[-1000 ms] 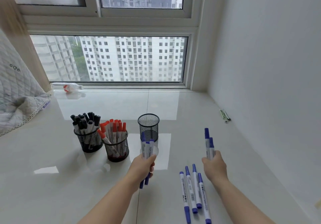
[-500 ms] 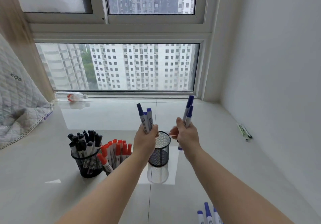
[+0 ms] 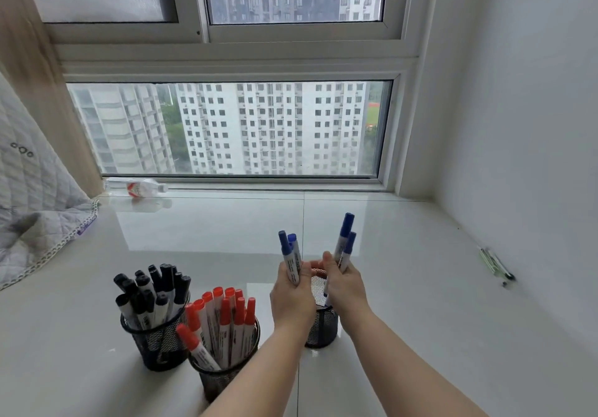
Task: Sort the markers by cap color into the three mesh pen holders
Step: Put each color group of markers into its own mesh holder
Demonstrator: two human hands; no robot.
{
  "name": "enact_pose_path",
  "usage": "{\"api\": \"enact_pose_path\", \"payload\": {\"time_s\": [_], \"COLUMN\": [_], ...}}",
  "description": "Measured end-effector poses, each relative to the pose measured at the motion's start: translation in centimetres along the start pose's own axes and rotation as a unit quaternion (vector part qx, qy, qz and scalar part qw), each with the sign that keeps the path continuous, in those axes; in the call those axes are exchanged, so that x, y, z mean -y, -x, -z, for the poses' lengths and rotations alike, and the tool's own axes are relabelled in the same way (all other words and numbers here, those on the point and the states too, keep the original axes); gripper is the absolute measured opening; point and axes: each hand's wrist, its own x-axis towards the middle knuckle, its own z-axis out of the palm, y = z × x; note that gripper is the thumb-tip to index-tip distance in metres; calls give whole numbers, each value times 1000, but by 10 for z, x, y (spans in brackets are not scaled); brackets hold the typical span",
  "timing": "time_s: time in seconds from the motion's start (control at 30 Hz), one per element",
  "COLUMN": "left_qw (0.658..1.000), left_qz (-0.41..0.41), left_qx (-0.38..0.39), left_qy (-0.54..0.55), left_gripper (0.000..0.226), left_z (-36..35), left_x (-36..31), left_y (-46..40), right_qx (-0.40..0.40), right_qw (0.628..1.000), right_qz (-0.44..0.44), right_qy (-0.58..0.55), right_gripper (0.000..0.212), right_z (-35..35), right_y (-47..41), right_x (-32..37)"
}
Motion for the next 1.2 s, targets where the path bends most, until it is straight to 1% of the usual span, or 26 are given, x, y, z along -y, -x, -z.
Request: {"api": "enact_pose_path", "payload": {"time_s": [0.13, 0.27, 0.3, 0.4, 0.47, 0.6, 0.77, 0.87, 1.03, 1.07, 1.13, 1.2], "left_qw": [1000, 999, 999, 998, 997, 998, 998, 999, 997, 997, 996, 992], "left_qz": [9, 14, 14, 29, 44, 25, 22, 38, 36, 32, 15, -25], "left_qx": [13, 42, 49, 57, 57, 44, 42, 32, 62, 65, 60, 36], "left_qy": [-10, -12, -14, -8, -7, -20, -37, -5, 0, -8, -67, -121], "left_gripper": [12, 7, 6, 5, 11, 13, 10, 16, 37, 44, 60, 65], "left_z": [5, 14, 18, 25, 28, 32, 34, 36, 43, 43, 44, 43], "left_x": [0, -2, -4, -9, -12, -17, -14, -15, -25, -27, -34, -39], "left_y": [16, 39, 46, 62, 70, 78, 80, 79, 83, 86, 96, 111], "right_qx": [-23, -21, -19, -16, -18, -29, -43, -37, 18, 26, 32, 26], "right_qw": [1000, 999, 999, 999, 998, 998, 998, 999, 999, 999, 998, 997], "right_qz": [7, 18, 22, 18, 23, 28, 28, 27, -40, -45, -47, -49], "right_qy": [1, 19, 29, 48, 53, 38, 22, 10, -6, -1, 24, 47], "right_gripper": [29, 12, 11, 12, 12, 12, 10, 11, 17, 19, 18, 17], "right_z": [6, 17, 18, 23, 25, 28, 26, 26, 37, 42, 55, 70], "right_y": [20, 44, 50, 68, 77, 87, 90, 90, 84, 84, 86, 95], "right_x": [-5, -5, -4, -1, -1, -3, -5, -4, 11, 14, 18, 19]}}
